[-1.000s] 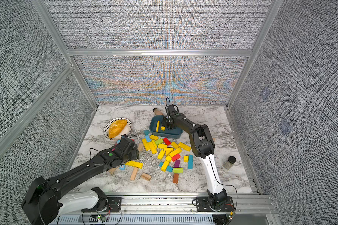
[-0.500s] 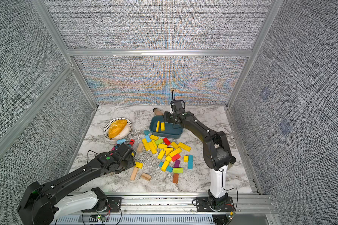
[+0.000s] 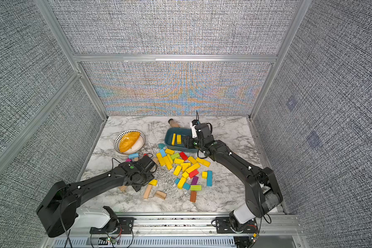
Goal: Pick out the yellow building blocks
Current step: Pick up the building block from the center of the board.
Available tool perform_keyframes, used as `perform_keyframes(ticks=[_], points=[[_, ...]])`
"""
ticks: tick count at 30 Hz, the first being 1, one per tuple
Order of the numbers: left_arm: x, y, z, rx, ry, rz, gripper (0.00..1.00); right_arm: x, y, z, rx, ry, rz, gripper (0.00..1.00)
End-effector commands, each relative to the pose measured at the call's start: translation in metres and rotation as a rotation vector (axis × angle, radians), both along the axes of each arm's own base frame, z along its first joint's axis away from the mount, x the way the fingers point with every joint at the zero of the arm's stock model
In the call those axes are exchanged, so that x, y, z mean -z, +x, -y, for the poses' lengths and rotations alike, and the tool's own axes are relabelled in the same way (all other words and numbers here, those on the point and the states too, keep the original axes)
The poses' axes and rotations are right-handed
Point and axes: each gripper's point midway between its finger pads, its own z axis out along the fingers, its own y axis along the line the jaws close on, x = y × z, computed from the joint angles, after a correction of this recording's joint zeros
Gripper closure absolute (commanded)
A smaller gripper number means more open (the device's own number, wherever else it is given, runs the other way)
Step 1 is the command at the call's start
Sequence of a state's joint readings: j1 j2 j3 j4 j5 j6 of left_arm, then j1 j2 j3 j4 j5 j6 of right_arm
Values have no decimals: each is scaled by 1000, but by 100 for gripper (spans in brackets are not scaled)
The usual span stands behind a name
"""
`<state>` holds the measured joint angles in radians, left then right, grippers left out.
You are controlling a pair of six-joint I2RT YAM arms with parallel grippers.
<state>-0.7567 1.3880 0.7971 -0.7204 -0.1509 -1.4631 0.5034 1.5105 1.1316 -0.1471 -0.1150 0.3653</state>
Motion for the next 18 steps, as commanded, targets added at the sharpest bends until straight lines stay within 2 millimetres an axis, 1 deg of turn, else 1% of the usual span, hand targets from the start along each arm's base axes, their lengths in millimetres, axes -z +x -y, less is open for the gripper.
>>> perform_keyframes(ticks=[1, 7, 11, 13, 18], points=[[3, -5, -7, -110, 56, -69, 29, 2, -6, 10, 13, -44, 9, 43], [17, -13, -15, -202, 155, -166, 30, 10, -11, 13, 21, -44, -19, 43], [31, -8, -3, -186, 142, -190, 31, 2, -11, 12, 17, -36, -16, 43], [34, -3, 3, -174, 128, -191, 31, -2, -12, 12, 18, -30, -10, 43], [34, 3, 4, -158, 143, -174, 33, 5, -14, 12, 12, -35, -30, 43]])
